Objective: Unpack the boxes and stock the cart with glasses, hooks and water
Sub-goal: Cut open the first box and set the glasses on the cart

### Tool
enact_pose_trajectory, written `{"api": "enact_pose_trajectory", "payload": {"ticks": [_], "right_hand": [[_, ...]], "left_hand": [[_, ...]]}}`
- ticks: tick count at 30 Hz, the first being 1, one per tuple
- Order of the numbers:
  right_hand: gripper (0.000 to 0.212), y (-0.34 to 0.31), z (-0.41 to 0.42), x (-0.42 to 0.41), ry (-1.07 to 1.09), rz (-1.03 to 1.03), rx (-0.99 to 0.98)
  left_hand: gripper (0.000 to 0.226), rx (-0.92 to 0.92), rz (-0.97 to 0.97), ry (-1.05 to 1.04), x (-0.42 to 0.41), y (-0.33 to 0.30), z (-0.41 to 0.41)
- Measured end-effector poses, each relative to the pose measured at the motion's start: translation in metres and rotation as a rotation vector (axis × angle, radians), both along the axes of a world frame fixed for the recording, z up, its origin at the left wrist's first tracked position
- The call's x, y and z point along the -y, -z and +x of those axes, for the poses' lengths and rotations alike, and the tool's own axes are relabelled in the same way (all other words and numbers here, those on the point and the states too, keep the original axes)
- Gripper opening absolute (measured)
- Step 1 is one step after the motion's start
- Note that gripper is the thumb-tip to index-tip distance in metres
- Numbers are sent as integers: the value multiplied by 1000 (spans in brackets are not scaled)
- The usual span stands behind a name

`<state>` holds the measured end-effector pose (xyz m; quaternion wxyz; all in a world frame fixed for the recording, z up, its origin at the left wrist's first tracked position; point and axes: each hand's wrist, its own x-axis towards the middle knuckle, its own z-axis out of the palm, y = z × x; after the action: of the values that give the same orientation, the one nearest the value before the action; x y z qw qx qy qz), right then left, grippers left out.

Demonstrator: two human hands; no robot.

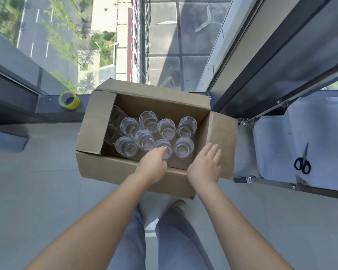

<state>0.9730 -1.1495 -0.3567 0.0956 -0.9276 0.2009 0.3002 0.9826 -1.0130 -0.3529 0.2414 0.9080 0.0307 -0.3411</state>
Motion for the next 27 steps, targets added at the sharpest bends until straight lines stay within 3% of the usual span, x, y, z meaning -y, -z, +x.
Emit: {"api": "enact_pose_trajectory", "payload": {"ticks": [3,7,12,16,21,24,27], "right_hand": [[61,-9,10,-37,-168,98,77],[37,-15,25,-99,-249,287,-10],[32,-9,35,-168,-290,368,-81],[37,-2,41,-210,-184,389,-115],[42,11,51,-252,-136,437,-127],[43,21,55,-260,-87,433,-133],[41,27,59,-255,-30,442,-123]], "left_hand": [[43,-43,150,-24,-31,3,5],[59,-20,495,91,-81,12,7],[68,100,648,185,-141,-4,16],[78,111,607,97,-191,-9,28],[85,-131,367,-156,-234,26,49],[56,-202,156,-305,-233,45,54],[22,-98,141,-336,-238,53,56]]}}
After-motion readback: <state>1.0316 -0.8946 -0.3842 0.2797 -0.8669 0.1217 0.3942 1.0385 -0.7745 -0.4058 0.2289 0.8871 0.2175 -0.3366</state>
